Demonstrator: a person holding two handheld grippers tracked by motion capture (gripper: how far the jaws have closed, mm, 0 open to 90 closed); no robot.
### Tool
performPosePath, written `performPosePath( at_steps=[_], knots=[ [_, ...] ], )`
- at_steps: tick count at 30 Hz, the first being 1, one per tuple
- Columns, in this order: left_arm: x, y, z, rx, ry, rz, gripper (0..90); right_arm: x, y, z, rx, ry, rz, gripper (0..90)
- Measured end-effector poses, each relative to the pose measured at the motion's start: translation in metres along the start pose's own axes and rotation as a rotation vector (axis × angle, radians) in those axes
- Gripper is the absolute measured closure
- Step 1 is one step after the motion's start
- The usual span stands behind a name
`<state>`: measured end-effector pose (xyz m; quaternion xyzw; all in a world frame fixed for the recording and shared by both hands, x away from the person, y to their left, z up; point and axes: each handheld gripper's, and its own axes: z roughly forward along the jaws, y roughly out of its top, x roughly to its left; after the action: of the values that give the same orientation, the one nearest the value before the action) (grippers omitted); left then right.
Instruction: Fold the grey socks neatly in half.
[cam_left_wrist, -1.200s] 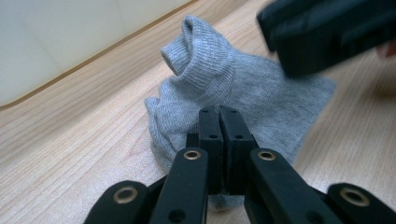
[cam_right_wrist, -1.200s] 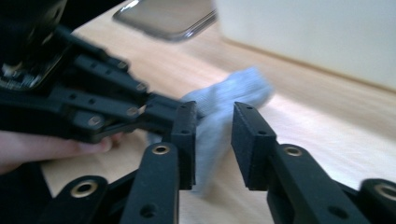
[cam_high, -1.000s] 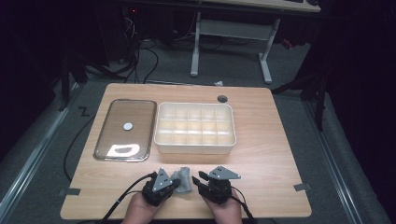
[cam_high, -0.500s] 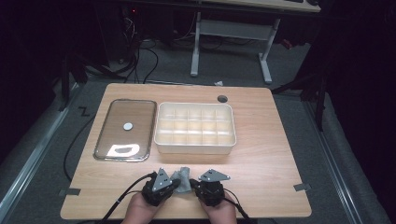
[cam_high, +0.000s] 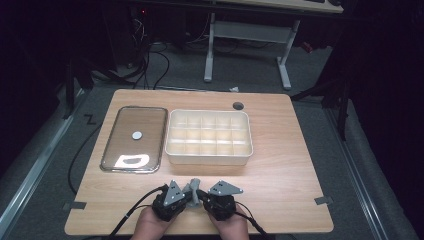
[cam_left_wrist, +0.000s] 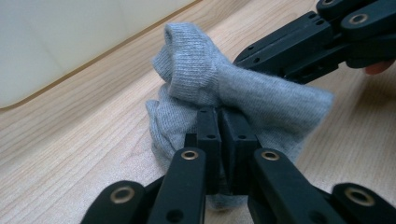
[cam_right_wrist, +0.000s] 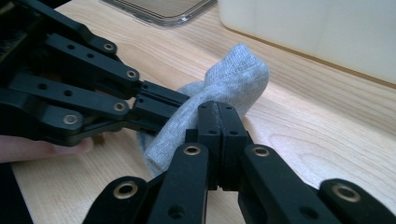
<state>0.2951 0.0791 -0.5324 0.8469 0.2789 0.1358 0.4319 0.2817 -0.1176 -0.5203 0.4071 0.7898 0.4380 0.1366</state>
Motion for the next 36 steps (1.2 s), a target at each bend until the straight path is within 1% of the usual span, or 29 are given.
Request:
performPosePath(
  at_steps=[1,4,8,10,12,16,19,20,21,22,24,27,30,32,36],
  knots=[
    [0.001,0.0,-0.001,-0.001,-0.002,-0.001,83.0,-0.001,0.0,-0.001,0.001,-0.004,0.002,90.0],
    [0.002,0.001,-0.003,-0.017,-0.013,-0.041,80.1,-0.003,-0.002,-0.001,-0.001,-0.011,0.002,90.0],
    [0.002,0.003,-0.011,-0.052,-0.012,-0.049,79.4,-0.006,-0.004,-0.002,0.009,-0.014,0.025,90.0],
    [0.002,0.004,-0.017,-0.065,-0.006,-0.051,78.9,-0.007,-0.005,-0.003,0.01,-0.013,0.028,90.0],
    [0.004,0.004,-0.021,-0.079,0.002,-0.066,78.3,-0.007,-0.005,-0.003,0.011,-0.014,0.028,90.0],
    [0.01,0.004,-0.03,-0.087,0.038,-0.074,78.3,-0.008,-0.006,-0.004,0.011,-0.014,0.029,90.0],
    [0.018,0.001,-0.034,-0.079,0.066,-0.091,77.2,-0.008,-0.006,-0.004,0.01,-0.013,0.028,90.0],
    [0.024,-0.001,-0.036,-0.068,0.083,-0.112,77.2,-0.009,-0.006,-0.004,0.011,-0.014,0.028,90.0],
    [0.024,-0.001,-0.036,-0.068,0.083,-0.112,76.8,-0.009,-0.006,-0.004,0.011,-0.014,0.028,90.0],
    [0.027,-0.002,-0.036,-0.062,0.088,-0.123,76.8,-0.009,-0.006,-0.004,0.013,-0.014,0.029,90.0],
    [0.031,-0.004,-0.036,-0.06,0.106,-0.152,73.1,-0.009,-0.007,-0.004,0.011,-0.012,0.027,90.0],
    [0.035,-0.006,-0.032,-0.027,0.124,-0.174,73.2,-0.009,-0.007,-0.004,0.014,-0.007,0.029,90.0],
    [0.035,-0.008,-0.027,0.016,0.129,-0.163,78.1,-0.009,-0.007,-0.005,0.012,-0.007,0.029,90.0],
    [0.033,-0.008,-0.024,0.04,0.117,-0.154,81.6,-0.009,-0.008,-0.005,0.012,-0.006,0.026,90.0],
    [0.027,-0.008,-0.021,0.062,0.099,-0.132,82.5,-0.009,-0.008,-0.005,0.012,-0.006,0.023,90.0]
  ],
)
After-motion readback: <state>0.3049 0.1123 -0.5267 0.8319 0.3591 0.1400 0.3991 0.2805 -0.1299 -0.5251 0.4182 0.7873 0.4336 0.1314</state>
